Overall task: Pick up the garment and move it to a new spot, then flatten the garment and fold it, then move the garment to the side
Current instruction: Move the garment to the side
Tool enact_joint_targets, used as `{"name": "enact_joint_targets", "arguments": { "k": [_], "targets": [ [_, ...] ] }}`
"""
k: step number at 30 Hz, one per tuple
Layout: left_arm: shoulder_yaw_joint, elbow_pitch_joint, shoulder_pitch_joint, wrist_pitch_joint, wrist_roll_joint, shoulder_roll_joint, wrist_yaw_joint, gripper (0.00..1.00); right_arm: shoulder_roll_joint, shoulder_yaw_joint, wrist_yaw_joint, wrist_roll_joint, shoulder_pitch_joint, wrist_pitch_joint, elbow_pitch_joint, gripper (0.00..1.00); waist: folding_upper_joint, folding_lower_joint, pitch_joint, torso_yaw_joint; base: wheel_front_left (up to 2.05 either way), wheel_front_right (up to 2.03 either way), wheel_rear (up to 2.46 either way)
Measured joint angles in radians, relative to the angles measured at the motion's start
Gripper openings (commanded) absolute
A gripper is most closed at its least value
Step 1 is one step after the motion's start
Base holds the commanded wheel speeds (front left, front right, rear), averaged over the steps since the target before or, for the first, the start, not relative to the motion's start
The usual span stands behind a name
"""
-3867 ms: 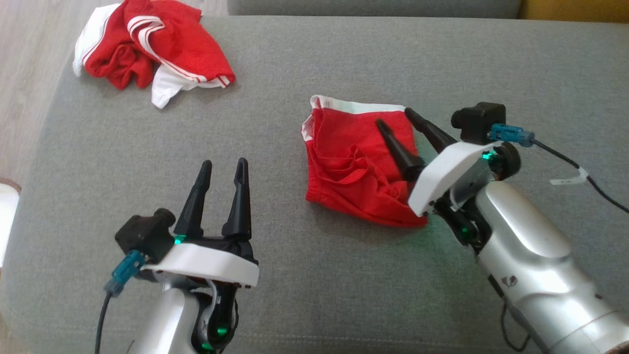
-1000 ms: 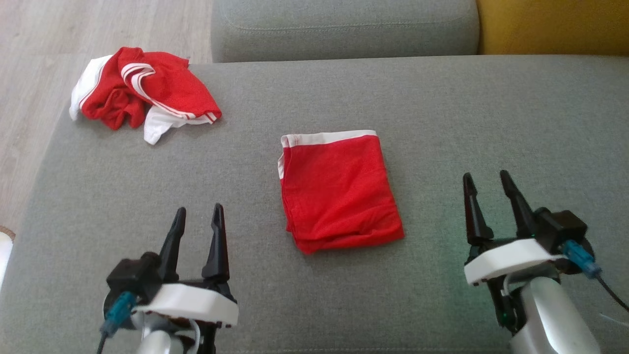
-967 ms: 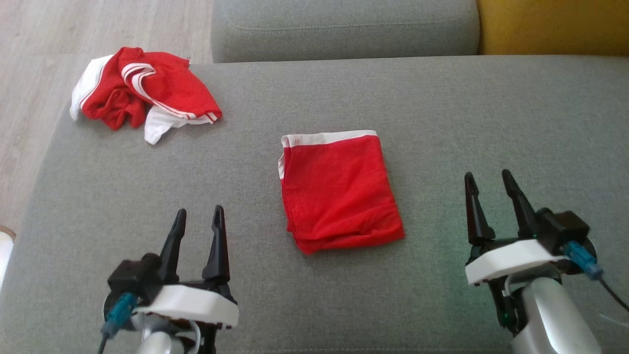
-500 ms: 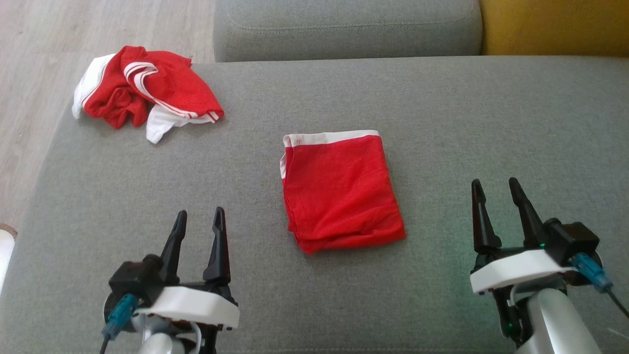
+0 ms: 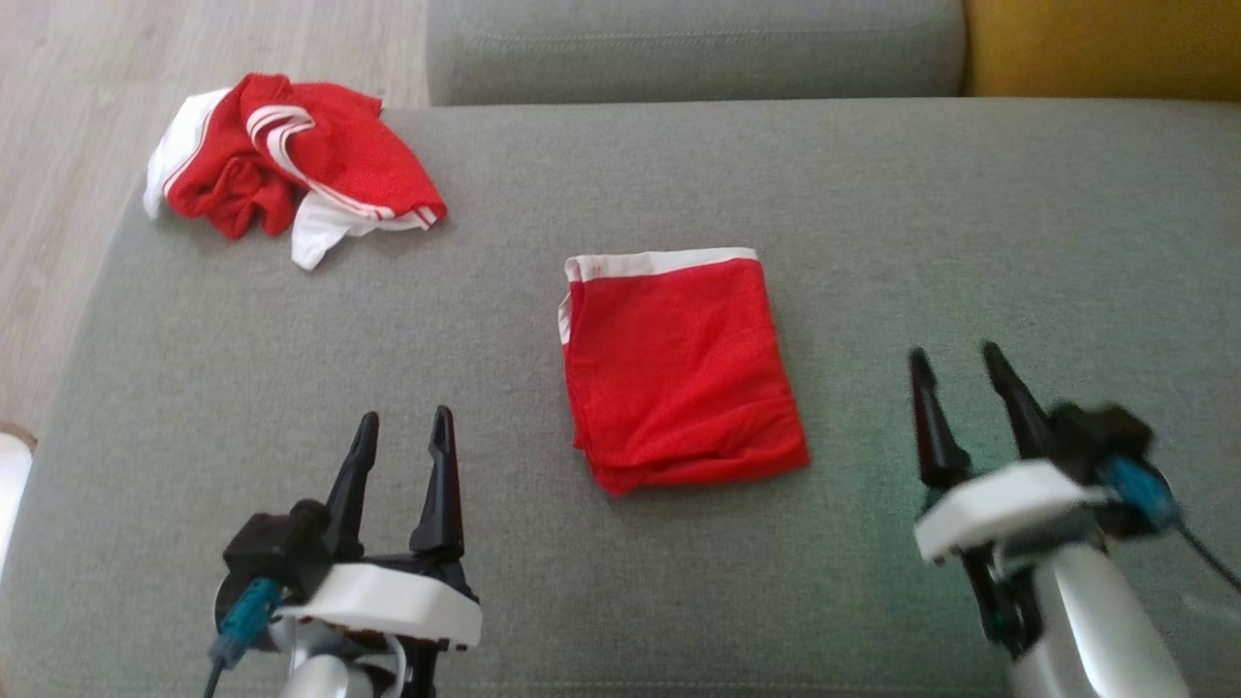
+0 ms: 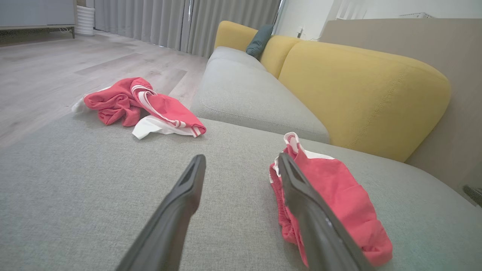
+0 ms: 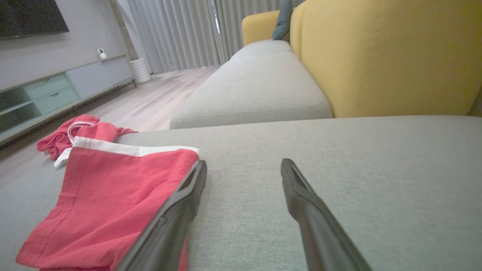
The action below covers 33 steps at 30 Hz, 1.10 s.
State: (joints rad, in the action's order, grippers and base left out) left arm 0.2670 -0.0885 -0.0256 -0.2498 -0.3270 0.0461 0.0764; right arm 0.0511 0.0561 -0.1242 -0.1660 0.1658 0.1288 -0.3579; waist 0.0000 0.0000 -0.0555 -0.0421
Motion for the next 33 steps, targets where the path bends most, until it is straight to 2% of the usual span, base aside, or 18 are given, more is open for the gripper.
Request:
{"name": "enact_joint_targets", "arguments": {
  "k": [6,10,16,22,23,24,26,28,29,33],
  "targets": [
    [0.012,0.008,0.017,0.0,-0.024,0.0,0.012,1.0,0.001,0.061,0.0,-0.002,0.162,-0.21,-0.049,1.0,0.0,0.0,-0.031,-0.023,0.0,0.0,0.0],
    [0.025,0.009,0.031,0.0,-0.044,0.0,0.013,1.0,0.012,0.112,0.0,-0.055,0.25,-0.335,-0.126,1.0,0.0,0.0,-0.051,-0.049,0.0,0.0,0.0],
    [0.042,0.009,0.054,0.0,-0.056,0.0,0.021,1.0,0.064,0.169,0.0,-0.122,0.33,-0.439,-0.271,1.0,0.0,0.0,-0.083,-0.104,0.0,0.0,0.0],
    [0.042,0.01,0.055,0.0,-0.063,0.0,0.022,1.0,0.075,0.196,0.0,-0.204,0.387,-0.5,-0.372,1.0,0.0,0.0,-0.112,-0.135,0.0,0.0,0.0],
    [0.042,0.01,0.056,0.0,-0.063,0.0,0.022,1.0,0.079,0.201,0.0,-0.216,0.395,-0.507,-0.386,0.86,0.0,0.0,-0.117,-0.137,0.0,0.0,0.0],
    [0.042,0.011,0.057,0.0,-0.063,0.0,0.022,1.0,0.083,0.207,0.0,-0.228,0.403,-0.513,-0.397,0.54,0.0,0.0,-0.121,-0.139,0.0,0.0,0.0],
    [0.042,0.014,0.06,0.0,-0.063,0.0,0.022,1.0,0.089,0.224,0.0,-0.253,0.421,-0.518,-0.416,0.34,0.0,0.0,-0.13,-0.141,0.0,0.0,0.0],
    [0.042,0.015,0.065,0.0,-0.063,0.0,0.022,1.0,0.089,0.239,0.0,-0.272,0.441,-0.519,-0.427,0.23,0.0,0.0,-0.14,-0.14,0.0,0.0,0.0],
    [0.042,0.015,0.07,0.0,-0.063,0.0,0.022,1.0,0.089,0.247,0.0,-0.279,0.451,-0.518,-0.43,0.0,0.0,0.0001,-0.144,-0.139,0.0,0.0,0.0],
    [0.041,0.018,0.082,0.0,-0.063,0.0,0.022,1.0,0.094,0.267,0.0,-0.3,0.474,-0.494,-0.438,0.0,0.0,0.0001,-0.156,-0.131,0.0,0.0,0.0]
  ]
}}
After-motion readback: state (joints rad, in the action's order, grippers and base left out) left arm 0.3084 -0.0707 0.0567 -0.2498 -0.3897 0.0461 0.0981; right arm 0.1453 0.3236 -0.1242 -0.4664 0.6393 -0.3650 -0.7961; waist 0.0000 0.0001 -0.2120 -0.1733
